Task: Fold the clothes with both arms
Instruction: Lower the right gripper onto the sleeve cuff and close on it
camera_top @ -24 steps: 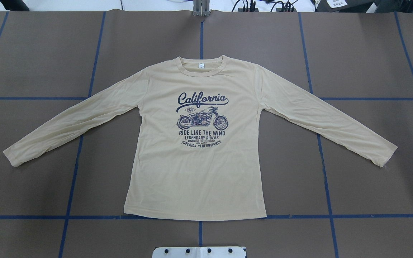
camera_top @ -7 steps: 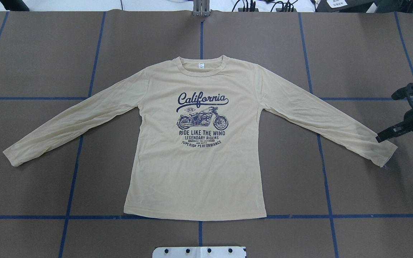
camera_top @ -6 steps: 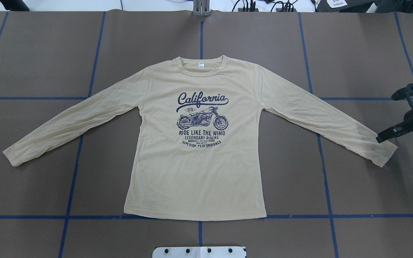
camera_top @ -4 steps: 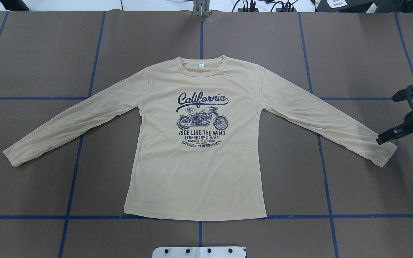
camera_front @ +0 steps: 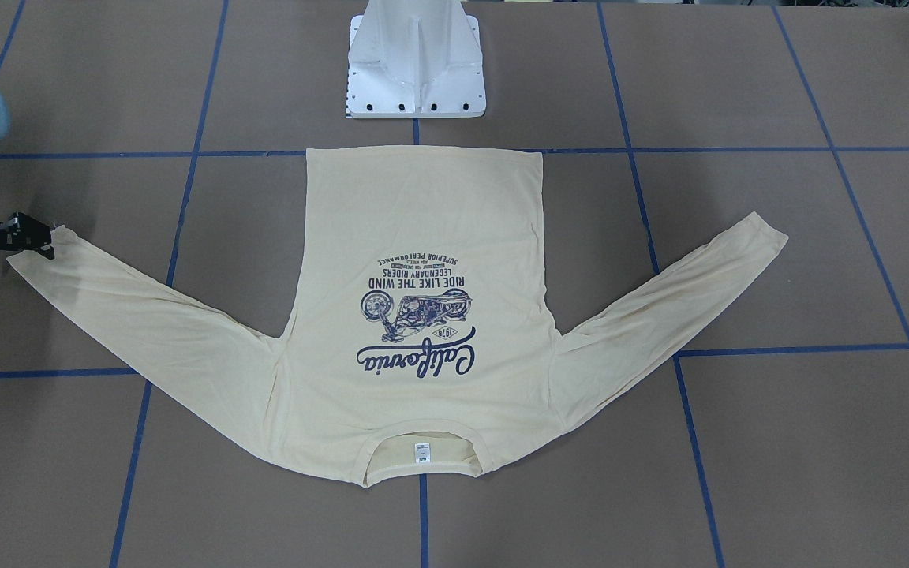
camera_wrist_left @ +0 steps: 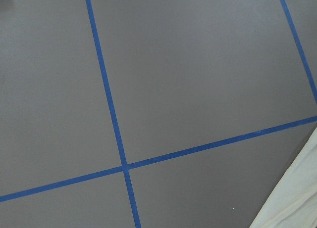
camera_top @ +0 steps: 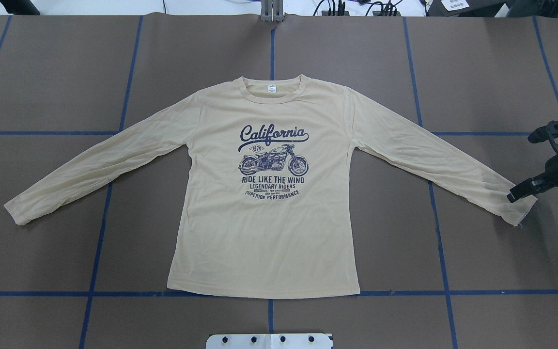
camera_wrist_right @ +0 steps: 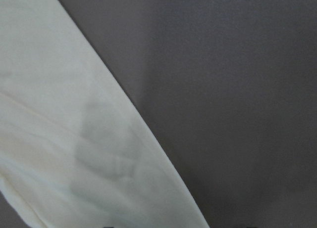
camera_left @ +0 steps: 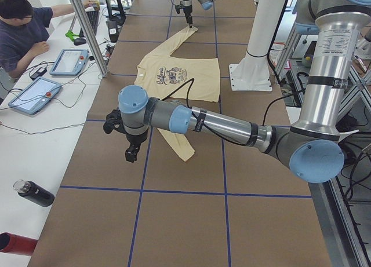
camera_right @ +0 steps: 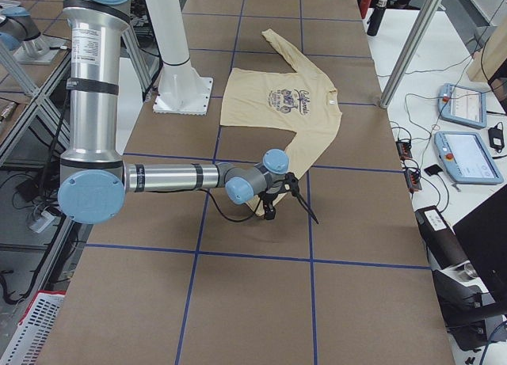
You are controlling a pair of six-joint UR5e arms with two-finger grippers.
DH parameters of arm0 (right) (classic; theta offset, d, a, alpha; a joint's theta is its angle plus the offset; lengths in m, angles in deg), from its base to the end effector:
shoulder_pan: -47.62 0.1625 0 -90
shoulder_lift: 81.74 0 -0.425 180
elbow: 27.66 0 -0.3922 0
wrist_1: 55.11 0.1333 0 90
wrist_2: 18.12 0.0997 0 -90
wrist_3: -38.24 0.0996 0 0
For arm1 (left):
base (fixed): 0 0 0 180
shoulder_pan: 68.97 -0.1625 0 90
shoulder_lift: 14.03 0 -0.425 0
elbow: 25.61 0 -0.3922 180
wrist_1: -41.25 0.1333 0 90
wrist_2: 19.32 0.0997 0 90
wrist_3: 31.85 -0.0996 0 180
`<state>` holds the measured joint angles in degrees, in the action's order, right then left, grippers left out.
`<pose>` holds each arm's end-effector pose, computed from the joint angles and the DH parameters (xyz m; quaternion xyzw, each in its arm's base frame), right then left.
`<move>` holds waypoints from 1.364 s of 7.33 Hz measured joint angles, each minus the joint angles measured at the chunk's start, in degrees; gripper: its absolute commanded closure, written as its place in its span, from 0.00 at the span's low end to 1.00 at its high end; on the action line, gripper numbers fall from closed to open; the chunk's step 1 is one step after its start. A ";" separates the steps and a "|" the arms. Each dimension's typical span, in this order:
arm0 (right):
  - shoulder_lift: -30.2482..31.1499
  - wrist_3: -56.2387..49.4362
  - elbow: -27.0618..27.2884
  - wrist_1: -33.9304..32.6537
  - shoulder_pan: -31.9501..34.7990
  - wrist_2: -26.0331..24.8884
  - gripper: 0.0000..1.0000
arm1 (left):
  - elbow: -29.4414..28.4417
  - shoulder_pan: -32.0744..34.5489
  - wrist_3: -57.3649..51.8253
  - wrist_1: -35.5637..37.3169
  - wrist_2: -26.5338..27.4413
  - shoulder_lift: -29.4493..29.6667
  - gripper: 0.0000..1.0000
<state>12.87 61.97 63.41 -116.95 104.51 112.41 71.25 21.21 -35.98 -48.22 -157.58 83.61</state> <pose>-0.2045 -0.4391 0.6376 0.0148 -0.3928 -0.1485 0.9074 -0.0607 -0.5488 0.5258 0.1262 0.4013 0.0809 0.9036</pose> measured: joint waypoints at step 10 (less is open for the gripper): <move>0.23 0.09 -0.83 -0.04 -0.03 1.11 0.46 | 0.53 0.08 -0.14 -0.03 0.05 -0.22 0.00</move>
<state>13.10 62.06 62.58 -116.99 104.48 113.52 71.78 21.29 -36.11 -48.26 -157.52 83.39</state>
